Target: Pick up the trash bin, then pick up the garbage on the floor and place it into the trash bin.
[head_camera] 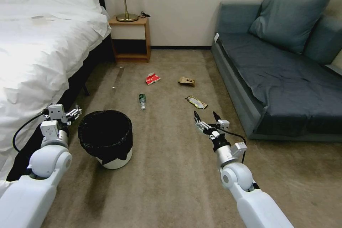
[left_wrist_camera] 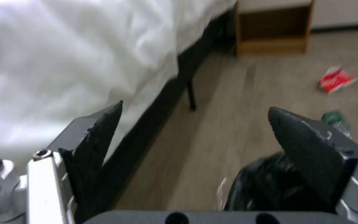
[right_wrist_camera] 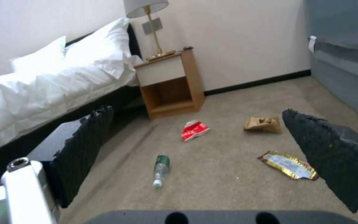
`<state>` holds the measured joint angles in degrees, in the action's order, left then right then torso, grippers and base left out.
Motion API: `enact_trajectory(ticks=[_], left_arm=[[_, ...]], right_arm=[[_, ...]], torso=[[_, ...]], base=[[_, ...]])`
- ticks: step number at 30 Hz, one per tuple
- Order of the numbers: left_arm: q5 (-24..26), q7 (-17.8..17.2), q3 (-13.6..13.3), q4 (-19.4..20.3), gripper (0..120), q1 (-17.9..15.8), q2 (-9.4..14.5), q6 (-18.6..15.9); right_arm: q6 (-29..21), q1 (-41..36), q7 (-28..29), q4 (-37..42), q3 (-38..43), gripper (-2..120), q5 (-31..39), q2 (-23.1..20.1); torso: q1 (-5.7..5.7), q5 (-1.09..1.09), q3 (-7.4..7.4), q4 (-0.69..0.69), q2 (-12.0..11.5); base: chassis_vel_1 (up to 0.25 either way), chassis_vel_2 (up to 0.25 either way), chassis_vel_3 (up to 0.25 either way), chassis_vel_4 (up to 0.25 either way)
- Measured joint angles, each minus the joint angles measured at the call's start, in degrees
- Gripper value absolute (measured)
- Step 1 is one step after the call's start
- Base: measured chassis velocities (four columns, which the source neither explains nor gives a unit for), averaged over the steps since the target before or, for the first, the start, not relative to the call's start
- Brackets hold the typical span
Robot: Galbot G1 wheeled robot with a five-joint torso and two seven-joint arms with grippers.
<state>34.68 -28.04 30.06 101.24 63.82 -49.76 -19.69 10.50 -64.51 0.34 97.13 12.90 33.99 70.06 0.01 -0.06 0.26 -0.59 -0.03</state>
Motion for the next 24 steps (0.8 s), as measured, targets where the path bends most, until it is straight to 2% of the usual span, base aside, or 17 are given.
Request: enact_trajectory(ticks=[1,2,4,5,7,8,10,11,13,16,21,24], left_arm=[[2.49,-1.16,-0.58,-0.52,91,-0.84,0.54,-2.35],[2.49,-1.16,-0.58,-0.52,91,-0.84,0.54,-2.35],[6.16,-2.89,-2.00,-1.68,91,-2.60,1.24,-7.13],[6.16,-2.89,-2.00,-1.68,91,-2.60,1.24,-7.13],[8.51,-3.53,-3.50,-3.00,91,-4.08,1.77,-10.19],[8.51,-3.53,-3.50,-3.00,91,-4.08,1.77,-10.19],[9.74,-3.39,-5.20,-4.56,91,-5.72,2.38,-11.92],[9.74,-3.39,-5.20,-4.56,91,-5.72,2.38,-11.92],[10.48,-2.91,-7.44,-7.13,91,-8.13,2.51,-13.02],[10.55,-2.73,-8.69,-8.76,91,-9.63,2.14,-13.23],[10.26,-1.62,-12.50,-13.75,91,-14.52,-0.52,-13.26],[10.20,-1.54,-12.90,-14.25,91,-14.99,-0.83,-13.25]], right_arm=[[-0.02,-0.19,0.01,0.15,0.05,100,-0.08,-0.17],[-0.02,-0.19,0.01,0.15,0.05,100,-0.08,-0.17],[-0.09,-0.82,0.05,0.57,0.30,100,-0.35,-0.29],[-0.09,-0.82,0.05,0.57,0.30,100,-0.35,-0.29],[-0.15,-1.36,0.11,1.00,0.69,100,-0.49,-0.29],[-0.15,-1.36,0.11,1.00,0.69,100,-0.49,-0.29],[-0.18,-1.94,0.12,1.43,1.25,100,-0.66,-0.24],[-0.18,-1.94,0.12,1.43,1.25,100,-0.66,-0.24],[-0.18,-2.73,0.12,1.81,2.06,100,-0.90,-0.10],[-0.18,-3.23,0.12,2.06,2.47,100,-1.08,-0.11],[-0.02,-5.04,-0.03,2.91,3.86,100,-1.45,-0.18],[0.00,-5.15,-0.05,2.98,3.97,100,-1.50,-0.17]], torso=[[0.00,0.00,0.00,-0.01,0.00],[0.00,0.00,0.00,-0.01,0.00],[0.00,0.00,0.00,-0.02,0.00],[0.00,0.00,0.00,-0.02,0.00],[0.00,0.00,0.00,-0.02,0.00],[0.00,0.00,0.00,-0.02,0.00],[0.00,0.00,0.00,0.00,0.00],[0.00,0.00,0.00,0.00,0.00],[0.00,0.01,0.00,-0.01,0.00],[0.00,0.00,0.00,-0.01,0.00],[0.00,0.00,0.00,-0.02,0.00],[0.00,0.00,0.00,-0.02,0.00]], base=[[0.000,0.000,0.000,0.000],[0.000,0.000,0.000,0.000],[0.000,0.000,0.000,0.000],[0.000,0.000,0.000,0.000],[0.000,0.000,0.000,0.000],[0.000,0.000,0.000,0.000],[0.000,0.000,0.000,0.000],[0.000,0.000,0.000,0.000],[0.000,0.000,0.000,0.000],[0.000,0.000,0.000,0.000],[0.000,0.000,0.000,0.000],[0.000,0.000,0.000,0.000]])
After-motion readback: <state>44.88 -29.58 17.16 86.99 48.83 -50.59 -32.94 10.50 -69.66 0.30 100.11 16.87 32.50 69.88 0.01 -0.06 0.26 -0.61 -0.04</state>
